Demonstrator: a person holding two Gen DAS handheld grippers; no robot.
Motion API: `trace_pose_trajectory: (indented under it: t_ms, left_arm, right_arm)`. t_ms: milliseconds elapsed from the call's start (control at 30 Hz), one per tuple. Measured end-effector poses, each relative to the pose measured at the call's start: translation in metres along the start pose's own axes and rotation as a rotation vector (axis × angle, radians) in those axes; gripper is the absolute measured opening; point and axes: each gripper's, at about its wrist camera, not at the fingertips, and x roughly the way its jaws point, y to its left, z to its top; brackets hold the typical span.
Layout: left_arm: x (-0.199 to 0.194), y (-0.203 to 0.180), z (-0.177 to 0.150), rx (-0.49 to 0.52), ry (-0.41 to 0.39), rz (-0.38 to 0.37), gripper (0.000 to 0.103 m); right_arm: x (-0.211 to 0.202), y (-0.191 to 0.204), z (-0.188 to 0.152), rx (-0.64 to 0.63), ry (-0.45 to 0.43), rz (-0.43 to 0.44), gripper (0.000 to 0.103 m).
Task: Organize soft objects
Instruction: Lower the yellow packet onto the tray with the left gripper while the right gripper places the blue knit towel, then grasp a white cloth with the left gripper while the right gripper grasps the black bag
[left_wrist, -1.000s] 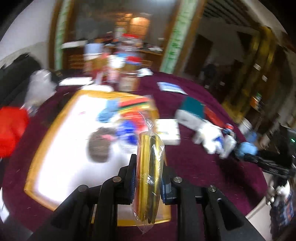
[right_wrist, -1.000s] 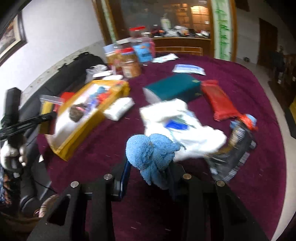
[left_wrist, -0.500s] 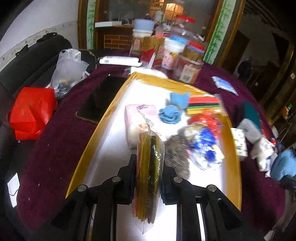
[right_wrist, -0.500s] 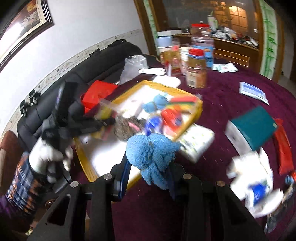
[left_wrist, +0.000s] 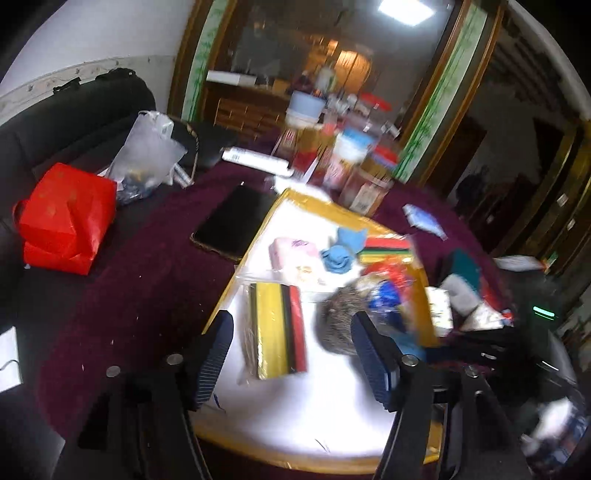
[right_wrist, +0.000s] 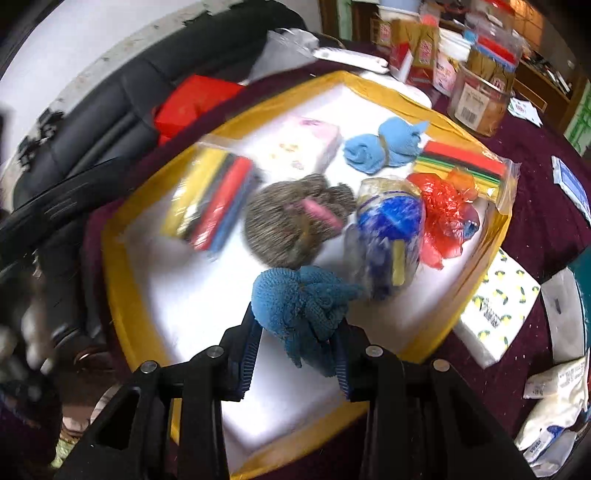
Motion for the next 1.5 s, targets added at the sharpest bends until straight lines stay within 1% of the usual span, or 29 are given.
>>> trace_pose_trajectory:
  t_ms: [67,167,267,367,433,467,500,567,600,700,800,833,933,967,1000,1033,1067,1100,1133,1200,1267,1333,1367,1433,1500]
  left_arm:
    - [-0.012,0.000,-0.006,-0.010,-0.025,-0.030,0.070]
    - [-0.021,0.002,-0.014,-0.033,-0.037,-0.065,0.070]
    - [-0.028,0.001,-0.022,-0.045,-0.046,-0.081,0.070]
    - [-0.031,-0.001,-0.027,-0.050,-0.043,-0.093,0.070]
    - [-0.032,-0.002,-0.030,-0.057,-0.038,-0.100,0.070]
    - [-0.033,-0.004,-0.031,-0.059,-0.038,-0.103,0.070]
    - [-0.035,-0.006,-0.031,-0.059,-0.038,-0.104,0.070]
    - [-0.037,-0.008,-0.033,-0.062,-0.040,-0.107,0.072]
    - [-0.038,-0.009,-0.035,-0.064,-0.042,-0.108,0.073]
    - [-0.039,-0.012,-0.037,-0.082,-0.049,-0.110,0.076]
    - [-0.037,-0.018,-0.043,-0.094,-0.046,-0.114,0.076]
    - [-0.036,-0.022,-0.046,-0.099,-0.039,-0.119,0.076]
    - [-0.035,-0.034,-0.055,-0.104,-0.025,-0.162,0.076]
    - [-0.035,-0.040,-0.058,-0.099,-0.026,-0.180,0.076]
    - [-0.036,-0.047,-0.060,-0.089,-0.028,-0.199,0.077]
    - [-0.036,-0.053,-0.061,-0.077,-0.029,-0.214,0.078]
    - [-0.036,-0.063,-0.063,-0.059,-0.030,-0.237,0.079]
    - [-0.035,-0.073,-0.065,-0.044,-0.028,-0.255,0.079]
    - [-0.033,-0.086,-0.067,-0.024,-0.020,-0.278,0.079]
    - [-0.027,-0.111,-0.070,0.015,0.002,-0.308,0.079]
    - [-0.020,-0.136,-0.075,0.059,0.034,-0.326,0.079]
    - [-0.014,-0.160,-0.083,0.099,0.068,-0.343,0.079]
    - [-0.010,-0.172,-0.087,0.120,0.090,-0.350,0.079]
    - [-0.005,-0.191,-0.096,0.152,0.123,-0.356,0.079]
    - [0.001,-0.208,-0.104,0.186,0.152,-0.350,0.079]
  right_arm:
    - [0.006,-0.006,0.010,0.016,0.002,-0.009,0.035]
    - [0.015,-0.015,0.028,0.039,-0.007,-0.041,0.035]
    - [0.024,-0.022,0.047,0.054,-0.019,-0.075,0.035]
    - [0.030,-0.029,0.059,0.079,-0.018,-0.084,0.036]
    - [0.029,-0.031,0.061,0.085,-0.027,-0.064,0.041]
    - [0.025,-0.034,0.059,0.103,-0.034,-0.042,0.049]
    - [0.020,-0.037,0.057,0.126,-0.045,-0.020,0.060]
    - [0.000,-0.043,0.047,0.170,-0.090,0.032,0.071]
    - [-0.011,-0.045,0.042,0.178,-0.114,0.043,0.074]
    - [-0.052,-0.054,0.017,0.183,-0.201,0.032,0.076]
    - [-0.096,-0.073,-0.023,0.201,-0.308,-0.030,0.078]
    - [-0.111,-0.082,-0.038,0.210,-0.349,-0.061,0.078]
    - [-0.159,-0.112,-0.093,0.260,-0.490,-0.202,0.085]
    - [-0.175,-0.123,-0.114,0.288,-0.545,-0.263,0.091]
    - [-0.189,-0.134,-0.134,0.318,-0.588,-0.319,0.100]
    - [-0.199,-0.145,-0.149,0.345,-0.618,-0.357,0.103]
    - [-0.208,-0.159,-0.168,0.386,-0.649,-0.390,0.103]
    - [-0.212,-0.173,-0.181,0.424,-0.651,-0.401,0.103]
    - [-0.214,-0.190,-0.193,0.473,-0.628,-0.402,0.103]
    - [-0.209,-0.226,-0.216,0.593,-0.573,-0.365,0.103]
    - [-0.199,-0.255,-0.238,0.683,-0.555,-0.343,0.103]
    - [-0.188,-0.270,-0.252,0.721,-0.542,-0.334,0.103]
    - [-0.180,-0.275,-0.257,0.736,-0.540,-0.309,0.103]
    - [-0.169,-0.284,-0.261,0.755,-0.555,-0.228,0.103]
    - [-0.162,-0.289,-0.261,0.758,-0.576,-0.183,0.103]
